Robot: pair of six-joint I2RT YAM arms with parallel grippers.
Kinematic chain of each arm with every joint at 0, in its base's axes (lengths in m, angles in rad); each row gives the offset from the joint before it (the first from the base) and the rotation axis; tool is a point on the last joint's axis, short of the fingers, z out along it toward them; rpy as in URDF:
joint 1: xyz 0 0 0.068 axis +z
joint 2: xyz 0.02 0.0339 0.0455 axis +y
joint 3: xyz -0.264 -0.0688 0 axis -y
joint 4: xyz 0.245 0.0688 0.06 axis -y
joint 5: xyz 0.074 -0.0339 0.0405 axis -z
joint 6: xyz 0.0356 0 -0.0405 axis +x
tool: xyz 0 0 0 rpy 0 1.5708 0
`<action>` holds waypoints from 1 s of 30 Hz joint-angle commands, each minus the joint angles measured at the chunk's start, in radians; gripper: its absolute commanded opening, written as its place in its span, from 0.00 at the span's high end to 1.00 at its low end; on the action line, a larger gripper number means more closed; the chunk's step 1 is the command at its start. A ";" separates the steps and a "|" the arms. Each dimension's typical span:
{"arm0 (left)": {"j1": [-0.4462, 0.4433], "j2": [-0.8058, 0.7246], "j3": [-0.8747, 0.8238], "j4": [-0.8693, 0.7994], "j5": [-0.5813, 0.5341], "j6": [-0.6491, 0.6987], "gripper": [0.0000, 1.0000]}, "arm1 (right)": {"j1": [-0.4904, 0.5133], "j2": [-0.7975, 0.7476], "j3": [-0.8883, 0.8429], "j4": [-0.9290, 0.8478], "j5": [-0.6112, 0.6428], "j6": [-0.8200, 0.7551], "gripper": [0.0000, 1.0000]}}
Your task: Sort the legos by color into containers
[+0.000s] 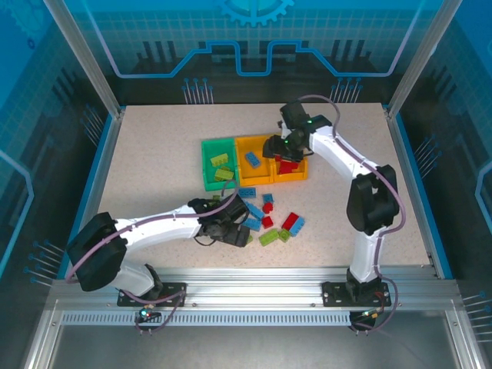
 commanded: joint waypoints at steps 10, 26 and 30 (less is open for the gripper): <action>-0.005 0.078 0.064 -0.050 0.040 0.474 0.14 | -0.092 -0.119 -0.115 0.009 0.007 -0.052 0.32; 0.024 0.138 0.047 -0.046 0.108 0.594 0.29 | -0.124 -0.154 -0.167 0.013 0.012 -0.048 0.31; 0.059 0.146 0.052 -0.050 0.133 0.608 0.30 | -0.142 -0.168 -0.180 0.013 0.012 -0.048 0.30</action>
